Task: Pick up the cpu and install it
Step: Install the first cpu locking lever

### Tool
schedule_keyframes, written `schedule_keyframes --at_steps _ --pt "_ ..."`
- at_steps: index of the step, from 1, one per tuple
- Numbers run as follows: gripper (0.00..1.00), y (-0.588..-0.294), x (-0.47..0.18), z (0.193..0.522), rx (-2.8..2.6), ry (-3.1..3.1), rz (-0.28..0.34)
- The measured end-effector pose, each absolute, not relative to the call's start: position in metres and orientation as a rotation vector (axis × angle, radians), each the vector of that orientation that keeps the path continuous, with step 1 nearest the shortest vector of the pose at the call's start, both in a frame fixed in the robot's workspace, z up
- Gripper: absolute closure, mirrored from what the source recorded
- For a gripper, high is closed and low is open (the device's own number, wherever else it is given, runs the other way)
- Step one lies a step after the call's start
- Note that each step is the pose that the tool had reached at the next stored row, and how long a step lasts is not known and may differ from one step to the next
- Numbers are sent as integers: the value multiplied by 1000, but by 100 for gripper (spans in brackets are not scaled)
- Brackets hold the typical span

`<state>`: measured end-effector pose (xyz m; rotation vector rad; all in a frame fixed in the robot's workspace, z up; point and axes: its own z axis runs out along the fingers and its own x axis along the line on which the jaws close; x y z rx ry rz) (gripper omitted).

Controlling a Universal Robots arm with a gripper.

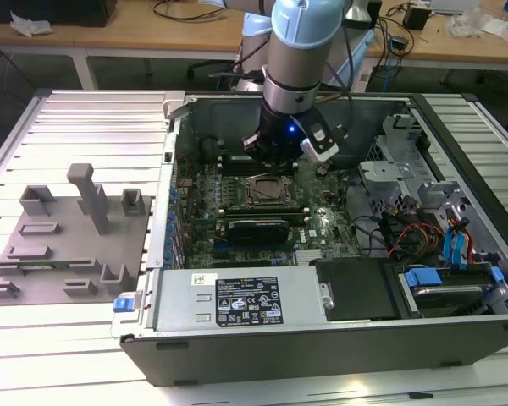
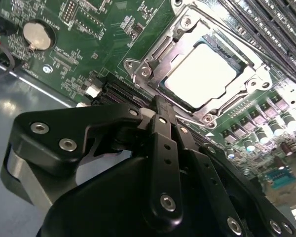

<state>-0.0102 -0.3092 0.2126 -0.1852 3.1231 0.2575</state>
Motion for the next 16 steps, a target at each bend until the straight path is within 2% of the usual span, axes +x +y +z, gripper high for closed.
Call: schedule_keyframes --at_steps 16 --pt "89 -309 -24 210 -112 3077 249"
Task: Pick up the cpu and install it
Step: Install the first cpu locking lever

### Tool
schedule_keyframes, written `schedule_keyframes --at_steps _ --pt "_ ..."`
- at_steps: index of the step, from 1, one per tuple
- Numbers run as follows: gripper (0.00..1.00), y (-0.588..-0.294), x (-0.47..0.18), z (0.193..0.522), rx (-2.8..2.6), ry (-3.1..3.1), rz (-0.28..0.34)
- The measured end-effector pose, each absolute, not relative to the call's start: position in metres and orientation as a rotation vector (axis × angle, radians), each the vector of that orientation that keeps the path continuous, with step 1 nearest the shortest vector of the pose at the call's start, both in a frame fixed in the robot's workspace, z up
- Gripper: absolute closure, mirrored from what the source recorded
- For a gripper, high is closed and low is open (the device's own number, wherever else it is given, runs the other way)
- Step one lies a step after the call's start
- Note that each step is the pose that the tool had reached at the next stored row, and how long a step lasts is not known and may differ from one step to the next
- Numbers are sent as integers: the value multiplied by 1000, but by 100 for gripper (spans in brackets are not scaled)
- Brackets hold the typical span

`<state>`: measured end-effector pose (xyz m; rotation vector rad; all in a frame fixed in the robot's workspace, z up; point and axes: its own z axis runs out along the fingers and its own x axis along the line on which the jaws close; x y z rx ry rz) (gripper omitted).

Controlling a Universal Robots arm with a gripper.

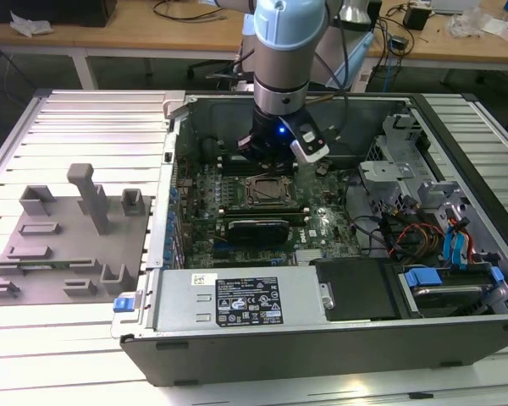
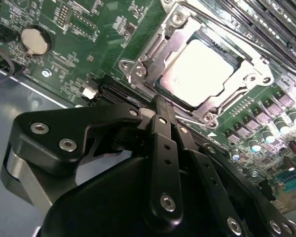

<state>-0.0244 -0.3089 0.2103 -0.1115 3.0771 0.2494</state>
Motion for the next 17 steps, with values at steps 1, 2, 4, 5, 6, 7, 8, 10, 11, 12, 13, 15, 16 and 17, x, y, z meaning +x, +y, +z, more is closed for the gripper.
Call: schedule_keyframes --at_steps 1,2,4,5,6,7,8,10,11,12,13,15,16,17 --pt "89 -308 -26 210 -104 3075 251" --pt "89 -308 -27 210 -95 3073 252" --pt "89 -307 -28 209 -73 3069 256" --pt "89 -307 -28 209 -58 3068 256" --pt "89 -307 -28 209 -57 3068 256" --pt "89 -307 -28 209 -55 3068 256" --pt "89 -307 -28 209 -52 3068 256" --pt "89 -307 -28 209 -51 3068 256" --pt "89 -307 -28 209 -50 3067 258" --pt "89 -306 -28 209 -43 3067 258" --pt "89 -305 -28 209 -23 3066 257" --pt "89 -305 -28 209 9 3065 256" --pt "89 -305 -28 209 24 3064 255" --pt "89 -305 -28 209 64 3061 254"
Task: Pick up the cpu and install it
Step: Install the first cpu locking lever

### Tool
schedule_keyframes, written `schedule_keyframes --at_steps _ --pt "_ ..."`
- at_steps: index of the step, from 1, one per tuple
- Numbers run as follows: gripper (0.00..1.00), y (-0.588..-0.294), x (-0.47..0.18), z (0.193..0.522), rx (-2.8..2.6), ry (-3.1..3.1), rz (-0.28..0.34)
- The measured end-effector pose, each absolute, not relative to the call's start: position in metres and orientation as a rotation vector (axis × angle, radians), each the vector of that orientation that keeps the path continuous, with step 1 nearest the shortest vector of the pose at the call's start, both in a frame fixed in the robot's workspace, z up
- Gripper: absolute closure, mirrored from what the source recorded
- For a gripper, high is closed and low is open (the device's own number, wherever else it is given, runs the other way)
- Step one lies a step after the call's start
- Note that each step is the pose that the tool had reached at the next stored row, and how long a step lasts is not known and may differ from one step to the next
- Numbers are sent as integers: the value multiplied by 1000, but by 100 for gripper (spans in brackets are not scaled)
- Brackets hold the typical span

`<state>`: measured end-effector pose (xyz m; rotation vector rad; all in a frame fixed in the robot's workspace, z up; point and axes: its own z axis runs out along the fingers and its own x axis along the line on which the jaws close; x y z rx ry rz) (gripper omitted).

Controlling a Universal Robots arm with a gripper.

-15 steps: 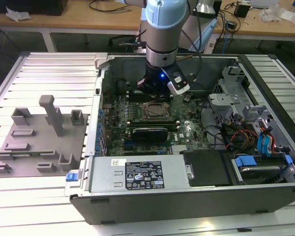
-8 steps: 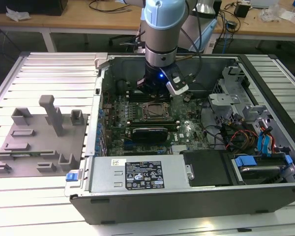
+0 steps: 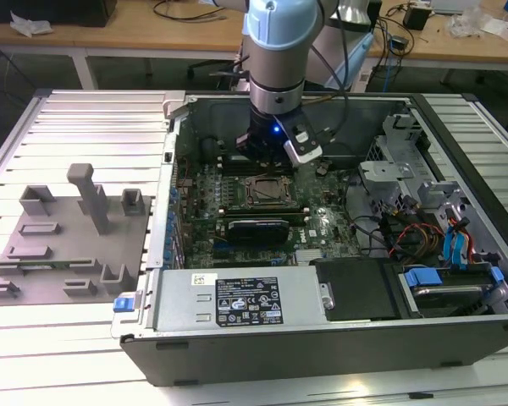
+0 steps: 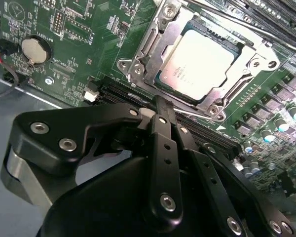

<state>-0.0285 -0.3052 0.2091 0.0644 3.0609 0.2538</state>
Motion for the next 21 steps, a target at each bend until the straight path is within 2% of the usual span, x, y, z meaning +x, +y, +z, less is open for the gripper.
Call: schedule_keyframes --at_steps 21 --pt "89 -298 -31 215 165 3050 256"
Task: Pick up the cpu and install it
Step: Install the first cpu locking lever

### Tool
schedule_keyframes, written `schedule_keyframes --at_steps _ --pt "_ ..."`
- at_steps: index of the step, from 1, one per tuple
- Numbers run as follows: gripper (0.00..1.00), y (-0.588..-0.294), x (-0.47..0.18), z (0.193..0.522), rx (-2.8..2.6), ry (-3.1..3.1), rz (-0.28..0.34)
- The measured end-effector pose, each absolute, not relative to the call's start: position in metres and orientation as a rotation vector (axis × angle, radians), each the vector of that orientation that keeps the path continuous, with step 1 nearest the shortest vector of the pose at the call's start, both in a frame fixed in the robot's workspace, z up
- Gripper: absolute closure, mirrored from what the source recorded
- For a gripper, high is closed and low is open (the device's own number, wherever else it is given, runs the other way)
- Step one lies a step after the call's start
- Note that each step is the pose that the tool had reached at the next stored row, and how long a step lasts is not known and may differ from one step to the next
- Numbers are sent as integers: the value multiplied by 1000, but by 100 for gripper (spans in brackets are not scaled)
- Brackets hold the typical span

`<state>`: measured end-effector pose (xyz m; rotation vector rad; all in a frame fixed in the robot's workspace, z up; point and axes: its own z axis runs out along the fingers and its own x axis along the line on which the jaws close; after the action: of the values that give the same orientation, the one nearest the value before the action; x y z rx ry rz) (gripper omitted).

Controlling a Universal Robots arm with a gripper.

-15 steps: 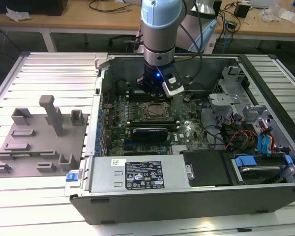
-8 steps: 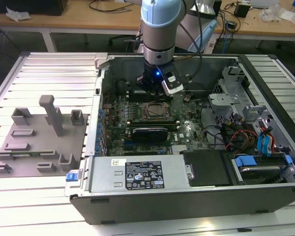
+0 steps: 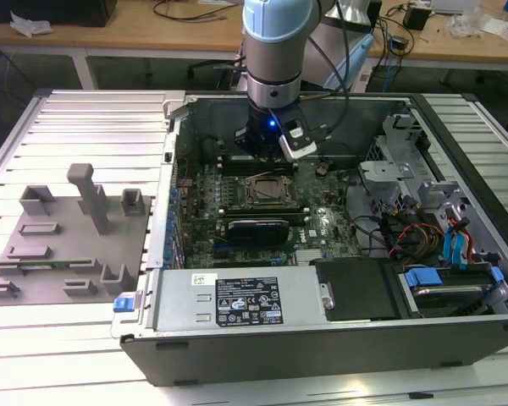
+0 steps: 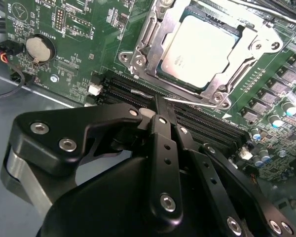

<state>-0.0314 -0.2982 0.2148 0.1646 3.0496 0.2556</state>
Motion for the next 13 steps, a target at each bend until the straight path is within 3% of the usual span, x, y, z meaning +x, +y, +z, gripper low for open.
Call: schedule_keyframes --at_steps 13 --pt "89 -299 -33 215 159 3018 255"
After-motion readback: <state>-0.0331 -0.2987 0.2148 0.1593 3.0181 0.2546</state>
